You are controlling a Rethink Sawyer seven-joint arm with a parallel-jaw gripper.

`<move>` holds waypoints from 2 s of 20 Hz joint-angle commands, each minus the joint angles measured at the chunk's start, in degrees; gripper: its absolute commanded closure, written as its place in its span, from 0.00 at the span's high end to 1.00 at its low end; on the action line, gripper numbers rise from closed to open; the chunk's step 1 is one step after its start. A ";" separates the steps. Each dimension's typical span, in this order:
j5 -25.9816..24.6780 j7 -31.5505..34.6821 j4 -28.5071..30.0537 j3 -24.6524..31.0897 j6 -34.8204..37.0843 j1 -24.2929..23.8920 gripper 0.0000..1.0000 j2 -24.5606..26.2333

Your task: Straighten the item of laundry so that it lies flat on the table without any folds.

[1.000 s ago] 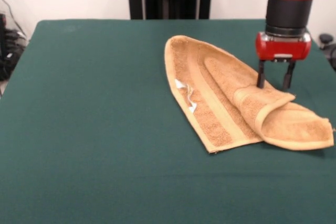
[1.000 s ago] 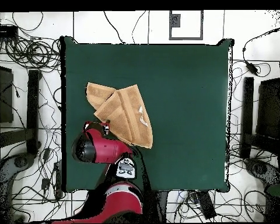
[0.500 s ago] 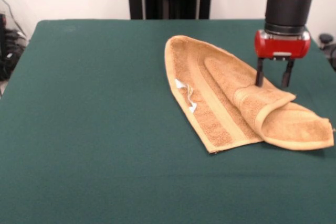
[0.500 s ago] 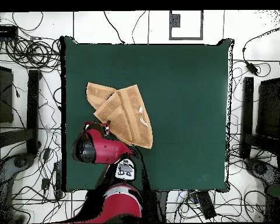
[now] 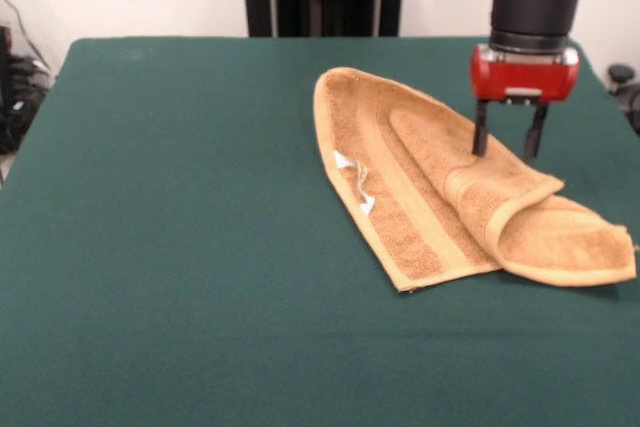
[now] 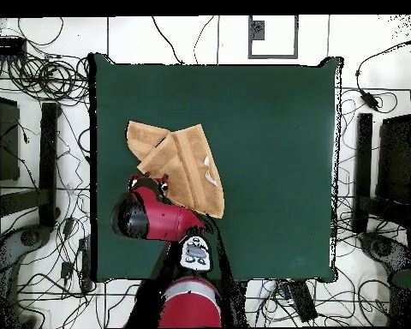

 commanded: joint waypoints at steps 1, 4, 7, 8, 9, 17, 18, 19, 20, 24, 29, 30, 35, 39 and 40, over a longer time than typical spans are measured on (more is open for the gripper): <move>-2.26 8.32 5.31 3.13 7.13 -1.86 1.00 -0.59; -2.96 8.19 5.74 3.44 6.97 -2.39 1.00 -0.53; -3.33 7.80 5.12 4.11 6.91 -3.14 1.00 0.38; -3.40 7.76 4.93 4.37 6.84 -3.38 1.00 0.65; -3.46 7.71 4.75 4.63 6.76 -3.62 1.00 0.92; -2.99 8.46 4.39 4.07 7.55 -2.58 1.00 0.56; -2.98 8.54 4.32 4.10 7.57 -2.56 1.00 0.61; -2.86 8.66 4.30 4.01 7.71 -2.40 1.00 0.55; -2.74 8.79 4.29 3.92 7.85 -2.23 1.00 0.49; -2.83 9.29 5.04 4.51 7.56 -2.40 1.00 0.19; -3.12 9.65 5.70 5.14 6.40 -2.39 1.00 0.75; -3.23 9.54 5.65 5.32 6.31 -2.53 1.00 0.89; -3.31 10.13 6.43 5.38 5.05 -1.72 1.00 1.39; -3.51 9.83 5.87 5.71 4.77 -1.70 1.00 2.21; -3.49 9.84 5.78 5.75 4.64 -1.51 1.00 2.31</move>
